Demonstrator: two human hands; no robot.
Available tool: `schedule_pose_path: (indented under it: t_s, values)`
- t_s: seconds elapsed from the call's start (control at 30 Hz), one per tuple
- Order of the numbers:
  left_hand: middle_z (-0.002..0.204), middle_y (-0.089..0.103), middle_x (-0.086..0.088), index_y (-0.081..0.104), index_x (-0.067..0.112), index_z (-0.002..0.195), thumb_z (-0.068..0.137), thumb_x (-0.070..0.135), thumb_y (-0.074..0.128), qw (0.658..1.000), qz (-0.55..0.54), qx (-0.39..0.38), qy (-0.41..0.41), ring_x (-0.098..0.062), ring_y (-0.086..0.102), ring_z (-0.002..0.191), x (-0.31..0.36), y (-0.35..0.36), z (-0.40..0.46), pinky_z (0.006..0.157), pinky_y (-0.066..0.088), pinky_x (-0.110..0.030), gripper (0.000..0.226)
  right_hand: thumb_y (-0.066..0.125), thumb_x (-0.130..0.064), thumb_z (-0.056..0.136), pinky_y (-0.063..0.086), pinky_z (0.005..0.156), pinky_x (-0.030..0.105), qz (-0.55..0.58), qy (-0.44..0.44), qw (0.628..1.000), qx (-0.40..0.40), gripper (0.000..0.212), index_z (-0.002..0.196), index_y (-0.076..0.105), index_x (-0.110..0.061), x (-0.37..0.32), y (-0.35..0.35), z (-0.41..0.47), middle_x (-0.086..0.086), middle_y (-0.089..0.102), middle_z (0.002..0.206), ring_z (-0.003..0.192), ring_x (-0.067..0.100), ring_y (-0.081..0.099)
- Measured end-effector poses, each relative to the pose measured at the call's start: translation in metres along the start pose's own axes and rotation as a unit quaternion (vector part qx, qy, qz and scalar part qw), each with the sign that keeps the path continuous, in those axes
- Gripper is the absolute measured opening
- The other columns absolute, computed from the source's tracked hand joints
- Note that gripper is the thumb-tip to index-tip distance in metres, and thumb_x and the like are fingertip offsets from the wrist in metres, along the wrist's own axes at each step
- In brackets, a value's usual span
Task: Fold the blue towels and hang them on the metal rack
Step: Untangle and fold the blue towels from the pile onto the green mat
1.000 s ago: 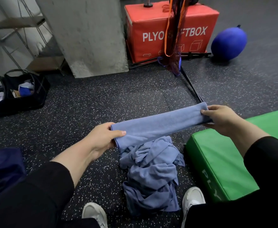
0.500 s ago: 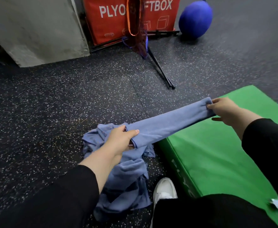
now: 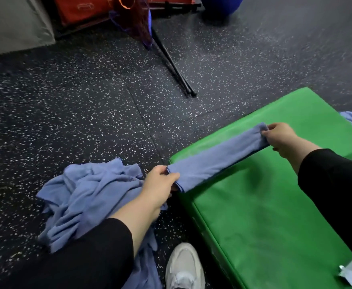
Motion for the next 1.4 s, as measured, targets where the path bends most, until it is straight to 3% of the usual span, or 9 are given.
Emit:
schedule_pose_path:
  t_s: [0.07, 0.13, 0.2, 0.4, 0.57, 0.8, 1.03, 1.17, 1.4]
  values:
    - [0.08, 0.062, -0.001, 0.065, 0.016, 0.098, 0.091, 0.022, 0.071, 1.0, 0.016, -0.002, 0.01, -0.017, 0.052, 0.063, 0.002, 0.008, 0.015, 0.054, 0.042, -0.026, 0.011, 0.054, -0.007, 0.1, 0.04, 0.056, 0.027, -0.028, -0.004, 1.0, 0.014, 0.03, 0.128, 0.06, 0.004, -0.004, 0.001, 0.018, 0.017, 0.06, 0.104, 0.066, 0.022, 0.051]
    - [0.095, 0.066, -0.001, 0.064, 0.017, 0.115, 0.09, 0.03, 0.071, 0.997, 0.077, 0.012, 0.015, -0.02, 0.062, 0.079, 0.002, 0.012, 0.032, 0.071, 0.051, -0.032, 0.03, 0.063, -0.016, 0.097, 0.053, 0.084, 0.037, -0.063, -0.01, 0.997, 0.033, 0.042, 0.135, 0.055, 0.0, -0.01, 0.001, 0.028, 0.022, 0.063, 0.121, 0.097, 0.036, 0.063]
    - [0.118, 0.063, -0.006, 0.057, 0.021, 0.13, 0.091, 0.031, 0.066, 0.976, 0.199, 0.082, 0.023, -0.028, 0.063, 0.102, 0.003, 0.012, 0.042, 0.088, 0.051, -0.036, 0.041, 0.067, -0.028, 0.094, 0.044, 0.105, 0.049, -0.19, -0.022, 0.979, 0.075, 0.054, 0.143, 0.049, -0.012, -0.016, 0.005, 0.028, 0.019, 0.054, 0.14, 0.127, 0.039, 0.052]
    - [0.158, 0.036, -0.003, 0.041, 0.024, 0.151, 0.095, 0.029, 0.053, 0.796, 0.526, 0.064, 0.292, -0.027, 0.036, 0.142, 0.0, 0.034, 0.01, 0.114, 0.03, -0.046, 0.057, 0.059, -0.038, 0.096, 0.044, 0.104, 0.051, -0.223, -0.245, 0.943, 0.042, 0.053, 0.14, 0.051, -0.01, -0.029, 0.077, -0.047, 0.014, 0.05, 0.145, 0.132, 0.036, 0.048]
    - [0.171, 0.004, 0.0, 0.019, 0.019, 0.159, 0.106, 0.037, 0.039, 0.704, 0.652, -0.078, 0.27, -0.019, 0.003, 0.157, -0.017, 0.04, 0.007, 0.125, 0.007, -0.053, 0.06, 0.042, -0.049, 0.103, 0.022, 0.12, 0.054, -0.275, -0.237, 0.929, -0.068, 0.07, 0.157, 0.023, -0.008, -0.008, 0.121, -0.073, 0.01, 0.016, 0.167, 0.154, 0.028, 0.016]
    - [0.154, 0.044, -0.002, 0.052, 0.018, 0.138, 0.105, 0.032, 0.043, 0.747, 0.61, -0.055, 0.258, -0.021, 0.037, 0.144, 0.005, -0.017, -0.013, 0.11, 0.034, -0.04, 0.038, 0.046, -0.043, 0.103, 0.022, 0.12, 0.054, -0.251, -0.279, 0.924, -0.072, 0.062, 0.155, 0.03, -0.015, -0.049, 0.123, -0.101, 0.008, 0.016, 0.167, 0.154, 0.027, 0.016]
    - [0.132, 0.061, -0.004, 0.059, 0.016, 0.128, 0.1, 0.026, 0.048, 0.798, 0.569, 0.042, 0.193, -0.031, 0.058, 0.12, 0.016, -0.16, -0.056, 0.093, 0.05, -0.044, 0.032, 0.052, -0.034, 0.098, 0.048, 0.093, 0.04, -0.342, -0.462, 0.793, -0.2, 0.033, 0.121, 0.058, -0.011, -0.17, 0.147, -0.215, 0.013, 0.06, 0.13, 0.119, 0.034, 0.058]
    - [0.125, 0.062, -0.01, 0.06, 0.016, 0.126, 0.099, 0.027, 0.05, 0.79, 0.585, 0.088, 0.161, -0.035, 0.06, 0.115, 0.013, -0.245, -0.092, 0.092, 0.051, -0.044, 0.03, 0.054, -0.037, 0.097, 0.049, 0.087, 0.031, -0.461, -0.48, 0.699, -0.261, 0.04, 0.131, 0.058, -0.016, -0.222, 0.168, -0.289, 0.012, 0.065, 0.126, 0.114, 0.034, 0.062]
    - [0.117, 0.067, -0.013, 0.063, 0.012, 0.116, 0.1, 0.032, 0.049, 0.8, 0.598, 0.026, 0.048, -0.033, 0.062, 0.106, -0.029, -0.329, -0.114, 0.078, 0.044, -0.035, 0.029, 0.053, -0.025, 0.099, 0.046, 0.097, 0.035, -0.434, -0.465, 0.725, -0.265, 0.039, 0.136, 0.055, -0.015, -0.228, 0.255, -0.344, 0.009, 0.059, 0.136, 0.121, 0.031, 0.056]
Point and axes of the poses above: each hand's wrist, its own z-axis towards the middle knuckle, its own y-axis out of the palm, x = y × z, the point moved 1 cm from there along z, towards the middle knuckle
